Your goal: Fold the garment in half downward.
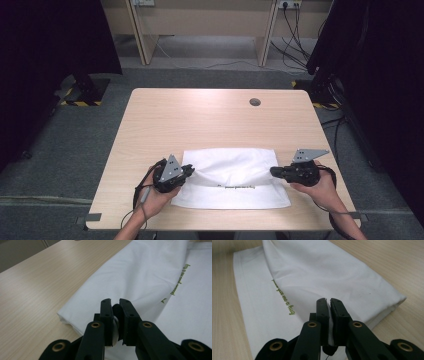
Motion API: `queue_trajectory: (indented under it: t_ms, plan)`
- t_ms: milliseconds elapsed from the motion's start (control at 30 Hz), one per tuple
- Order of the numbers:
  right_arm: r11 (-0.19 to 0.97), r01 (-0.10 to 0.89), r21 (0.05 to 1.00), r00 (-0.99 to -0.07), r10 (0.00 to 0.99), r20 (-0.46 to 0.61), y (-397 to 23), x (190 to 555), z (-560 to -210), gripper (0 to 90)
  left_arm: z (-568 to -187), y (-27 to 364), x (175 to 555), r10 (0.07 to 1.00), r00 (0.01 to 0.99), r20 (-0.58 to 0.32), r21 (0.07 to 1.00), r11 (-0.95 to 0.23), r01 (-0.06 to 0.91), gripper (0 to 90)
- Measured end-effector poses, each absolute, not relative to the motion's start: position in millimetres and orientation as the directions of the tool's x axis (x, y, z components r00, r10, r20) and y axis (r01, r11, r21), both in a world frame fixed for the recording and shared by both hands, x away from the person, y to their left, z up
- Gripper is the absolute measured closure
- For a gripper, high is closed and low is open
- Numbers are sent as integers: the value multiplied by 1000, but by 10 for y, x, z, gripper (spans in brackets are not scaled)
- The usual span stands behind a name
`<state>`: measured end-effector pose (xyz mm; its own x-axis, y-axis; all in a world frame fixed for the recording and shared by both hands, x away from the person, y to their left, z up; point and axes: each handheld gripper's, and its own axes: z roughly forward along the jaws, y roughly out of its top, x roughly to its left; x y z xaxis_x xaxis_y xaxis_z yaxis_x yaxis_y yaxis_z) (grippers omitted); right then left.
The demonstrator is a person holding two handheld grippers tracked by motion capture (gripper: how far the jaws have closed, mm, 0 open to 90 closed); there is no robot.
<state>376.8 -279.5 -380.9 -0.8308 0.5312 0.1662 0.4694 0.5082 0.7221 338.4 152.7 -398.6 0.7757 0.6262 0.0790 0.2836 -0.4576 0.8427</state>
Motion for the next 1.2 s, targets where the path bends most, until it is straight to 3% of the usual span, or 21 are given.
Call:
queue_trajectory:
  t_ms: [1200]
  plan:
    - [519, 453, 725, -843, 513, 160, -2807, 3560, -3765, 860, -3994, 1541, 3149, 591, 799, 114, 829, -500, 251, 813]
